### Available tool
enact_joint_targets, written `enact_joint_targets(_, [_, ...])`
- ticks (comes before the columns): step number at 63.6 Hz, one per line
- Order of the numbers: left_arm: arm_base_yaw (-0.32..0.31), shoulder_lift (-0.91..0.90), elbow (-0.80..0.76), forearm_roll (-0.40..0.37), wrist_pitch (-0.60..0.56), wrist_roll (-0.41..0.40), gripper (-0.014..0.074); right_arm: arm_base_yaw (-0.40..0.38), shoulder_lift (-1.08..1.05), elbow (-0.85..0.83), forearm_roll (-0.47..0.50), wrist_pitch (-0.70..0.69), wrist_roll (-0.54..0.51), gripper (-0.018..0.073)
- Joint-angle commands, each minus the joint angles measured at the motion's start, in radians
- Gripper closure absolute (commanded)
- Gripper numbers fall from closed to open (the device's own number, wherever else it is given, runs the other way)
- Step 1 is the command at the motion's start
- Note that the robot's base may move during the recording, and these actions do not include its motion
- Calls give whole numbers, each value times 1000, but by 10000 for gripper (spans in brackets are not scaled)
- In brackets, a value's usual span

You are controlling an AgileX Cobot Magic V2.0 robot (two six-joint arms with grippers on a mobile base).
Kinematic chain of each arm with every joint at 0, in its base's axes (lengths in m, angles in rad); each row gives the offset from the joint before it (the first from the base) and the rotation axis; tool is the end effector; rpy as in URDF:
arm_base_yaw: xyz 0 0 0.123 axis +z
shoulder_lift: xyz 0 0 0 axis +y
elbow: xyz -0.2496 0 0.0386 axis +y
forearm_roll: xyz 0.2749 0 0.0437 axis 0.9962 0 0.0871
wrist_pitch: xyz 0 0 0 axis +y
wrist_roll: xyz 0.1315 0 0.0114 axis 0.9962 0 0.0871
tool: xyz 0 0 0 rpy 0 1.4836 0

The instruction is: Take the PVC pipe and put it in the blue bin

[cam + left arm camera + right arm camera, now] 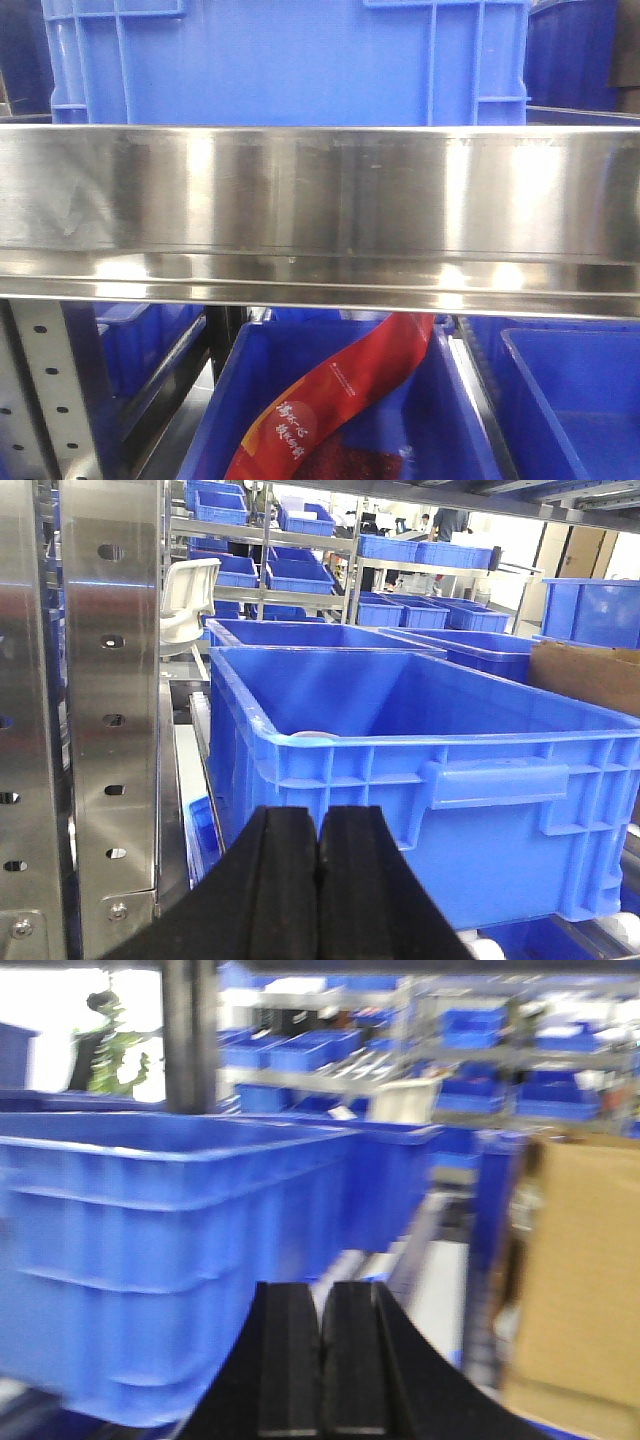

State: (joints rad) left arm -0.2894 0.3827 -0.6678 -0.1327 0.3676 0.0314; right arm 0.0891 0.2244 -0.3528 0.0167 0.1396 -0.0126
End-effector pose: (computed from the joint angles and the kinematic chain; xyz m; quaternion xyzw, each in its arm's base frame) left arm 0.1575 -0.0535 0.3722 0.0860 0.6991 -0.1511 0.6935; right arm 0.1632 0.0149 0.3046 -0.0298 0.6791 0.0349 0.7326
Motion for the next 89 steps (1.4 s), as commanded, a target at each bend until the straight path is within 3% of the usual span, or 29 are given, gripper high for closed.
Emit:
enact_joint_targets(1, [4, -6, -1, 1, -18, 1, 707, -77, -39, 60, -31, -38, 23, 727])
enact_joint_targets(14, [4, -6, -1, 1, -18, 1, 707, -231, -105, 209, -29, -95, 23, 727])
enact_joint_targets(26, [4, -6, -1, 1, -18, 1, 707, -243, -161, 353, -29, -335, 23, 727])
enact_joint_targets(28, [4, -6, -1, 1, -18, 1, 707, -243, -167, 353, -31, -227, 23, 727])
enact_joint_targets(31, [4, -6, -1, 1, -18, 1, 707, -243, -177, 353, -34, -173, 23, 727])
enact_joint_targets(51, [4, -6, -1, 1, -20, 1, 707, -243, -213, 353, -29, -170, 23, 727])
enact_joint_targets(60, [4, -6, -1, 1, -20, 1, 707, -243, -213, 353, 43, -162, 23, 727])
enact_joint_targets(89, [4, -6, -1, 1, -20, 1, 707, -243, -213, 353, 21, -147, 23, 727])
